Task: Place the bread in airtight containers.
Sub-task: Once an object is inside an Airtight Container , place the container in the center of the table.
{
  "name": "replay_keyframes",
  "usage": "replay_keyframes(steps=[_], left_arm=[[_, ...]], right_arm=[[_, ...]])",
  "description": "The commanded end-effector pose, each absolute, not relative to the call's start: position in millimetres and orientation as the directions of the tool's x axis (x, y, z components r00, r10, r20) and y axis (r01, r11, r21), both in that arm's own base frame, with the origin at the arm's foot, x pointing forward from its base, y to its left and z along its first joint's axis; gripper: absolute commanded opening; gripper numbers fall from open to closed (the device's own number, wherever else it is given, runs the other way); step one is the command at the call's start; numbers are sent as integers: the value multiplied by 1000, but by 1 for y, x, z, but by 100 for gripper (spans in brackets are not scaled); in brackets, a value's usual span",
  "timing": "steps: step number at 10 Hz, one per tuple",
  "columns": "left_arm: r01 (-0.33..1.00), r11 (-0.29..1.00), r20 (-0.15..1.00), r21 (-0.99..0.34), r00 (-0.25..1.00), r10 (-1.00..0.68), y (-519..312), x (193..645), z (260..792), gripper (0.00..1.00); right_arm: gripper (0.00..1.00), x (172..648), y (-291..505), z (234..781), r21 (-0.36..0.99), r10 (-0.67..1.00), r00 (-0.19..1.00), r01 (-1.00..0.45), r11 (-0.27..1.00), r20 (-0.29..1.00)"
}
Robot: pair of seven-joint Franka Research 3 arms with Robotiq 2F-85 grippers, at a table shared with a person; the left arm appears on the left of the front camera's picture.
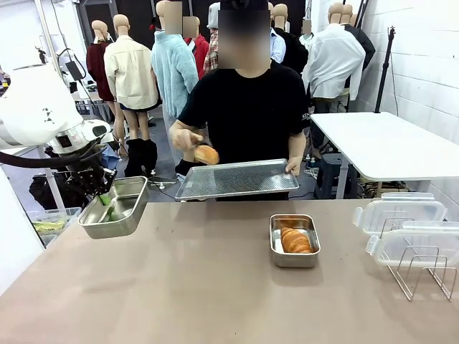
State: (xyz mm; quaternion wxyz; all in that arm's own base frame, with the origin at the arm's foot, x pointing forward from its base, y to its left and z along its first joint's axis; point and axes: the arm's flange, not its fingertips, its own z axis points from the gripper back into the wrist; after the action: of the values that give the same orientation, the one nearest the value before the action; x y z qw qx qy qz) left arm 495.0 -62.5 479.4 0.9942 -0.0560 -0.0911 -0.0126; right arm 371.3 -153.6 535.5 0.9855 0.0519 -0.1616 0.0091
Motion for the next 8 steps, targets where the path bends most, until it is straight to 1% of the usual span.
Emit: replay_keyframes(steps=[1,8], left_arm=[[27,993,193,-114,981,-4,-63,497,483,0],[27,993,193,-114,981,-4,-63,497,483,0]], right_arm=[[100,373,-155,534,99,-3,945,-31,995,326],[100,373,-155,534,99,-3,945,-31,995,326]])
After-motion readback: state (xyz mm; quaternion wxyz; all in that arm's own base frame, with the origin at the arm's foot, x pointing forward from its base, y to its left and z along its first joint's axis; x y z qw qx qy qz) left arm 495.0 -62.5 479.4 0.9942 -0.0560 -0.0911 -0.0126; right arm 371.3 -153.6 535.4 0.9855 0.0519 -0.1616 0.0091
